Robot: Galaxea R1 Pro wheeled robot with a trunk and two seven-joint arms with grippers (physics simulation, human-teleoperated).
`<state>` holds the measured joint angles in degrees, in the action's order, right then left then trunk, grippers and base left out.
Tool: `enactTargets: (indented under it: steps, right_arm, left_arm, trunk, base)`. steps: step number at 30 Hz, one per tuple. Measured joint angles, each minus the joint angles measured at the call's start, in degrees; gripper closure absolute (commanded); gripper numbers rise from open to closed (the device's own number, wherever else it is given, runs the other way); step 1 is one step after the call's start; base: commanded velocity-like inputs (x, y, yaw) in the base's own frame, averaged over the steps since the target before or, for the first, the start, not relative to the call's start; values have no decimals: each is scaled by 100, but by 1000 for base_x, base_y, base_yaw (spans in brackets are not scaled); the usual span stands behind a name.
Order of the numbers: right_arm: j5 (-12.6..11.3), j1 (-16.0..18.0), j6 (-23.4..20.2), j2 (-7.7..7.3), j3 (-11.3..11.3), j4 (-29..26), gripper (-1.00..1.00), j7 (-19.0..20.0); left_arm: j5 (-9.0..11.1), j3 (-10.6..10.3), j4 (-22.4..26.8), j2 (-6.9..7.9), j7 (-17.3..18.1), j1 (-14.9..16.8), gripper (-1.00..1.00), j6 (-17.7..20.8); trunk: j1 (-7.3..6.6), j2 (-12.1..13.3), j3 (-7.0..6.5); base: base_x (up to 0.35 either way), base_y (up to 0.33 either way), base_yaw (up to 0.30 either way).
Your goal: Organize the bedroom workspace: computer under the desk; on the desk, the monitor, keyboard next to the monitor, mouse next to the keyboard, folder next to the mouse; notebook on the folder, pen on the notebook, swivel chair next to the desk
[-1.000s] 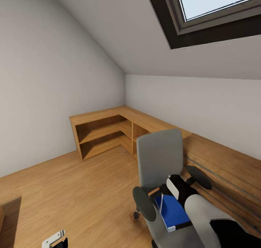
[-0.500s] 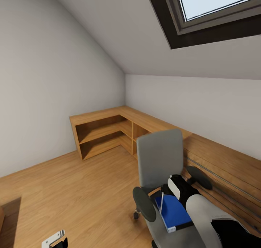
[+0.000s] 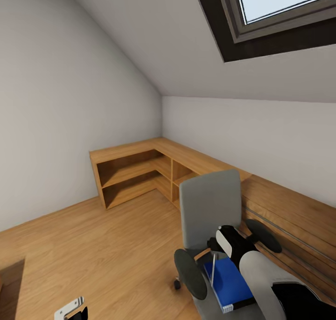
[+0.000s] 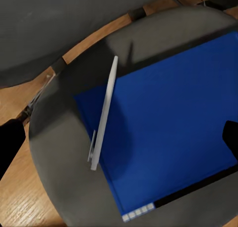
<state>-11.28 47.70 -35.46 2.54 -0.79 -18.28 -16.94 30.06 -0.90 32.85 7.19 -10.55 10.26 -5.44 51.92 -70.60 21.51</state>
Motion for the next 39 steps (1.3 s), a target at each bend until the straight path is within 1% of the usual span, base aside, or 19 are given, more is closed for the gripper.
enactTargets:
  steps: [26, 39]
  right_arm:
    - [7, 0, -49, 16, -7, 79, -100, 6]
    - [4, 0, -50, 10, 0, 113, -100, 9]
  left_arm:
    - [-1, 9, 0, -1, -8, 0, -100, -7]
    - [7, 17, 0, -1, -9, 0, -100, -8]
  trunk:
    - [0, 0, 0]
    - [285, -520, 233]
  base:
    - [0, 0, 0]
    - [0, 0, 0]
